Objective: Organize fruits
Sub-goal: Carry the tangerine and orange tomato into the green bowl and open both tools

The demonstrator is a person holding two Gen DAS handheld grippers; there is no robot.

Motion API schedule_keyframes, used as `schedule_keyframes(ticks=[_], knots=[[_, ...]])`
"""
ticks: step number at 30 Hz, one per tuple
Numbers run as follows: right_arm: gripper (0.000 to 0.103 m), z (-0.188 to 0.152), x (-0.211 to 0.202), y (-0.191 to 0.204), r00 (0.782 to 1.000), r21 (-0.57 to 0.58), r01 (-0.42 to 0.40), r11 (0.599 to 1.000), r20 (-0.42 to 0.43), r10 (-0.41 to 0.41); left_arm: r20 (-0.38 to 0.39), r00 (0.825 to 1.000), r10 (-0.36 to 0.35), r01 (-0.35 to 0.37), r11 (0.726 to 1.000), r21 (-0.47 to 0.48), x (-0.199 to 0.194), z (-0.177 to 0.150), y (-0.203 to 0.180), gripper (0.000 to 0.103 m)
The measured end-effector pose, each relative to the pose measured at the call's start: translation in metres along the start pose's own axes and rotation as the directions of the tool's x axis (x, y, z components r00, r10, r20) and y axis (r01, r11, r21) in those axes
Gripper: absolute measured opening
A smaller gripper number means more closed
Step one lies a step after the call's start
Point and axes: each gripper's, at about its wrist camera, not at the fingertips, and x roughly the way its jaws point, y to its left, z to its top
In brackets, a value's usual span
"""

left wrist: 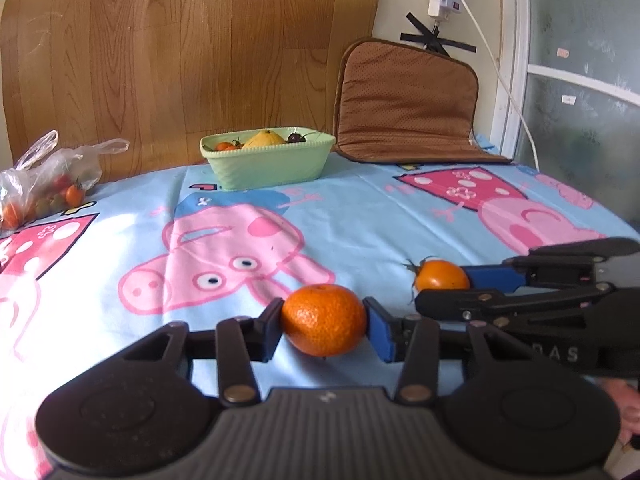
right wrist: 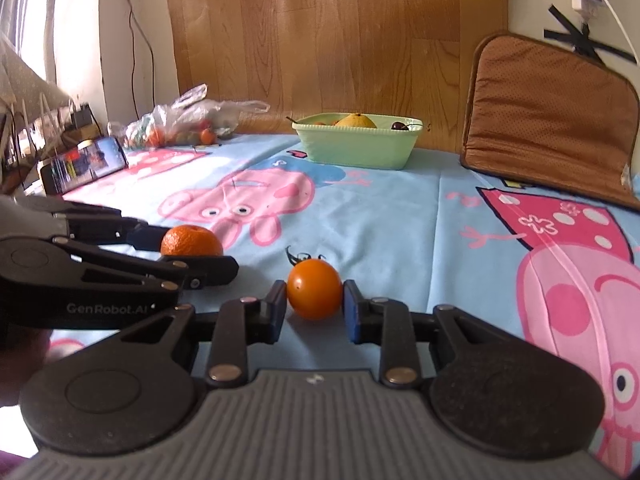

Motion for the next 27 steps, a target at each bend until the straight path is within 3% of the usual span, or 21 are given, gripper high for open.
schedule_keyframes(ticks=[4,9,14,21,27], knots=[[0.032,0.019,0.008,-0.016,0.999,0.084,-0.051,0.995,-0.014,0.053,0.029,1.0,-0.007,0.007,1.0,-0.012,0.004,0.026,0.01,0.042],[0.032,0.065,0.025,-0.032,0.998,0.088,-0.061,0.994,0.04,0.057,0.092,0.996,-0.003,0.006,1.0,-0.029,0.018,0.078,0.029,0.042],[0.033,0.113,0.058,-0.054,0.993,0.081,-0.066,0.995,0.101,0.057,0.127,0.991,0.041,-0.038,0.999,-0.024,0.058,0.127,0.049,0.042],[0.033,0.146,0.133,-0.082,0.994,0.088,-0.018,0.996,0.109,0.008,0.084,0.992,0.091,-0.089,0.996,-0.031,0.144,0.177,0.076,0.042],[0.034,0.149,0.185,-0.101,0.998,0.108,-0.002,0.994,0.066,-0.006,-0.001,0.995,0.101,-0.101,0.992,-0.07,0.206,0.187,0.099,0.043]])
